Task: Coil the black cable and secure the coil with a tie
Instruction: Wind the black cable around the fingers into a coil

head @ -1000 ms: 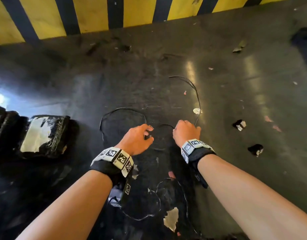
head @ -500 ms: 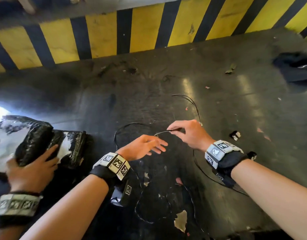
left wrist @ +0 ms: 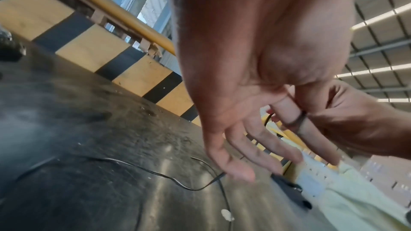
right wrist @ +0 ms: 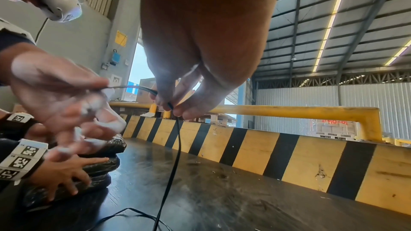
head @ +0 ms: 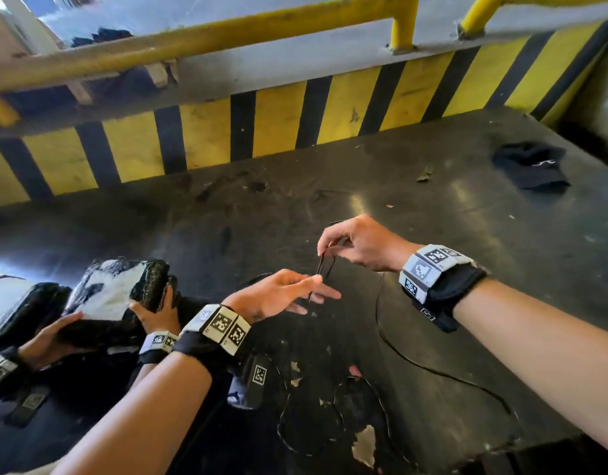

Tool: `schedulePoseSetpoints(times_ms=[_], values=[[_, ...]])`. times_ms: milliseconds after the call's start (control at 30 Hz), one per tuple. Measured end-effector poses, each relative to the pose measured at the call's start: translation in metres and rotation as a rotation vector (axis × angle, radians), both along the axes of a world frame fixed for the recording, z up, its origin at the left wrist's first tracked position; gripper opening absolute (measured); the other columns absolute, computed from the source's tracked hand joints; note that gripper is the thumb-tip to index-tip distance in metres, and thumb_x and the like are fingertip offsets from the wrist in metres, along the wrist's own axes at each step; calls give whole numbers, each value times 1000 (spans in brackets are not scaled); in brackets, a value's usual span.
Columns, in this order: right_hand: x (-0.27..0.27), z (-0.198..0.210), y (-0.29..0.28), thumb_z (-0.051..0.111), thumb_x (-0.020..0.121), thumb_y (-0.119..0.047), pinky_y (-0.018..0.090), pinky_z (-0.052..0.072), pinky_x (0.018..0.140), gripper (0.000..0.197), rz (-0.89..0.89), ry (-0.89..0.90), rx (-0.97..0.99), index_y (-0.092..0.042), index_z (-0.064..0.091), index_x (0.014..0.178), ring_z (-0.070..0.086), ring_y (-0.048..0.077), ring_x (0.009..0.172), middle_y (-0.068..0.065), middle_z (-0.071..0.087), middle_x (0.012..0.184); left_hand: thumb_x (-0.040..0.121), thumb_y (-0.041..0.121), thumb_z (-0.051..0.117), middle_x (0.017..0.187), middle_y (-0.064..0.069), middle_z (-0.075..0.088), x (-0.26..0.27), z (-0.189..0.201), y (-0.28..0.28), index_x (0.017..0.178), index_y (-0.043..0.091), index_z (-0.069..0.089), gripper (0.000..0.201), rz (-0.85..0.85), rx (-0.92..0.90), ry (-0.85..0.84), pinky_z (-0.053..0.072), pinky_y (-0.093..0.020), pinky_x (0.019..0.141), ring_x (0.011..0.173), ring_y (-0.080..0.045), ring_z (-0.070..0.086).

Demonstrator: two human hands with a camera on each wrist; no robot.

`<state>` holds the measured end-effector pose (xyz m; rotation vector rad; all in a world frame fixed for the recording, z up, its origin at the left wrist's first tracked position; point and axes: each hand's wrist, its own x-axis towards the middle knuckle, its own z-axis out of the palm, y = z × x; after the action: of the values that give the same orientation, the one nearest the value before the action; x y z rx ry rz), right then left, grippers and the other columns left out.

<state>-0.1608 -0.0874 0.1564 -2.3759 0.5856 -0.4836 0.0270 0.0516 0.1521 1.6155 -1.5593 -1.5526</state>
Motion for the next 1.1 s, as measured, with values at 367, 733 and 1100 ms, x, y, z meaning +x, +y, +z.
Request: schedulePoseSetpoints(times_ms=[367, 733, 1100], values=[[-19, -27, 19, 71, 91, -13, 33, 57, 81, 15, -45, 8, 302, -27, 74, 95, 70, 11, 85, 1, 78, 95, 99, 45, 51, 151, -33, 46, -19, 15, -1, 155, 22, 41, 61, 0, 156, 673, 31, -64, 118, 139, -52, 44], [-28, -85, 78, 69, 94, -14, 22, 57, 74, 13, -17, -1, 516, -6, 79, 95, 71, 10, 73, 5, 79, 93, 74, 62, 78, 159, -26, 34, -25, 23, -16, 138, 60, 51, 69, 12, 164, 785, 38, -69, 110, 140, -54, 42], [-9, -91, 97, 58, 93, -20, 13, 45, 71, 18, 81, 257, 371, -18, 76, 91, 68, 9, 71, -1, 76, 80, 73, 72, 73, 173, 1, -8, -10, -3, -18, 134, 68, 48, 67, 134, 149, 580, -4, -80, 110, 154, -45, -13]])
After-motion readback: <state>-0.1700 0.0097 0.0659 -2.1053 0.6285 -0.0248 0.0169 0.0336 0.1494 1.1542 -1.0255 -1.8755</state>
